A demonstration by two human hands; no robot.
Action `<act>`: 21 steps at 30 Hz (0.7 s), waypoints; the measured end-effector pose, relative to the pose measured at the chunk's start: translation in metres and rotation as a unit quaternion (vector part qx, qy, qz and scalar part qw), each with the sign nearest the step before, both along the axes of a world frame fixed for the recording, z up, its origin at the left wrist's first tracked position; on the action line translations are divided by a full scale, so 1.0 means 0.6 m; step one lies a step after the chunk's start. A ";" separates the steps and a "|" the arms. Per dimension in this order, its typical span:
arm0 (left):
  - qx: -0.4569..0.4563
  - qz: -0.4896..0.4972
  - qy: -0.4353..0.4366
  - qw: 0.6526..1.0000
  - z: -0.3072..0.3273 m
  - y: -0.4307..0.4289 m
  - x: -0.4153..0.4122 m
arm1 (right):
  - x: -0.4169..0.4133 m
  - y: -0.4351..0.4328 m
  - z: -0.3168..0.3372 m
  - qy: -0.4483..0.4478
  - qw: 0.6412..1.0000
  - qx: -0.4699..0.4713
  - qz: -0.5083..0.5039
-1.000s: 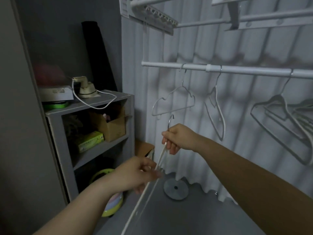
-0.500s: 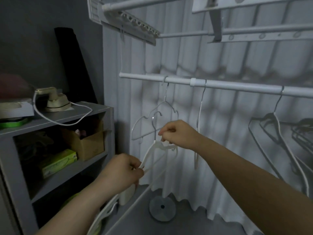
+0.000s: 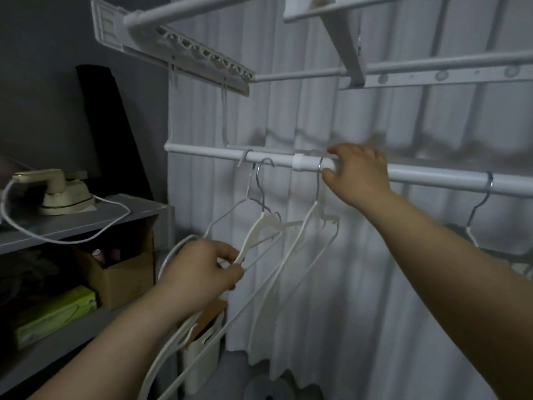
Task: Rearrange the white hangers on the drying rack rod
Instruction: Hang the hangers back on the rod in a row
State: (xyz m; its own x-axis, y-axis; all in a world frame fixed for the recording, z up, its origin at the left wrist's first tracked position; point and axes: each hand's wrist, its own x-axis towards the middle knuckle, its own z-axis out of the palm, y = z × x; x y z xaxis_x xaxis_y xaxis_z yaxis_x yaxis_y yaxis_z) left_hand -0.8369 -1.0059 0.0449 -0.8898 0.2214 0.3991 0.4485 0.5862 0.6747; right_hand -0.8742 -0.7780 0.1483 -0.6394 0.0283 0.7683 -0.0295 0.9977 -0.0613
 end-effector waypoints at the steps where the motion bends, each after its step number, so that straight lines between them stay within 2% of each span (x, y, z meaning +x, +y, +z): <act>1: 0.000 0.004 0.007 1.000 0.009 0.006 -0.005 | -0.004 0.000 -0.002 -0.002 1.000 0.013 0.000; 4: 0.007 0.005 0.021 1.000 0.033 0.028 -0.026 | -0.009 -0.003 -0.007 -0.008 0.998 0.058 -0.005; 11: -0.008 -0.014 0.040 0.999 0.067 0.071 -0.078 | -0.009 -0.009 -0.010 -0.012 0.997 0.078 -0.003; 18: -0.075 -0.034 0.049 0.995 0.058 0.080 -0.104 | -0.008 -0.012 -0.009 -0.012 0.997 0.065 -0.024; 21: -0.051 -0.060 0.047 0.996 0.052 0.077 -0.108 | -0.008 -0.015 -0.010 -0.005 0.998 0.051 -0.037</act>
